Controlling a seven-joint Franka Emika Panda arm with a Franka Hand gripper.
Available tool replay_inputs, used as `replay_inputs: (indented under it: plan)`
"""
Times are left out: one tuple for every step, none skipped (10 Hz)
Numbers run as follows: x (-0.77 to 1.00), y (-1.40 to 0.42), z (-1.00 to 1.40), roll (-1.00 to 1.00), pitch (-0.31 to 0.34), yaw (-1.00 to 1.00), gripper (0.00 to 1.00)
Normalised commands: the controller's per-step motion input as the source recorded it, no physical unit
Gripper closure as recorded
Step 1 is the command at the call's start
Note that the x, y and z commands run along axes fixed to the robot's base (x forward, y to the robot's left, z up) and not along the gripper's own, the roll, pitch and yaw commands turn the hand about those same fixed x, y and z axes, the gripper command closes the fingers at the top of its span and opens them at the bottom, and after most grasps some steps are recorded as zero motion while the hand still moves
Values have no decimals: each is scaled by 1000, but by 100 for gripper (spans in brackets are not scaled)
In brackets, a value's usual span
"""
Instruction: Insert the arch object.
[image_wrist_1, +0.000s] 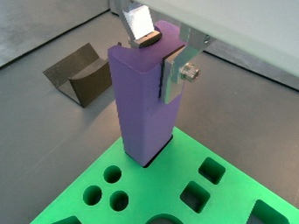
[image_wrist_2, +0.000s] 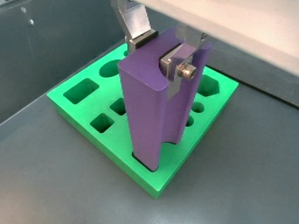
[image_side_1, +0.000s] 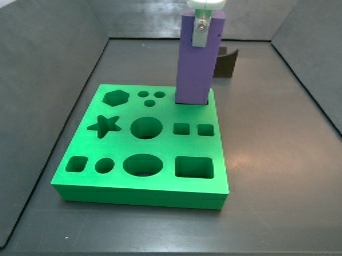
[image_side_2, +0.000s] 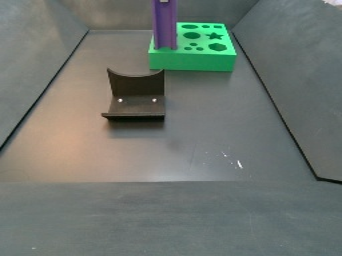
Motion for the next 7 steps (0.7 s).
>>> replay_inputs:
  plan:
    - [-111,11,-334,-23,-43,80,100]
    - [-157,0,-420,0,-87,146,100]
    - [-166,0,-400,0,-87,283,100]
    - [-137,0,-363,0,-76,323,100]
    - [-77,0,-363,0,-66,194,100]
    - [-106,0,-317,-3,-57,126,100]
    - [-114,0,-297,-16,-56,89,100]
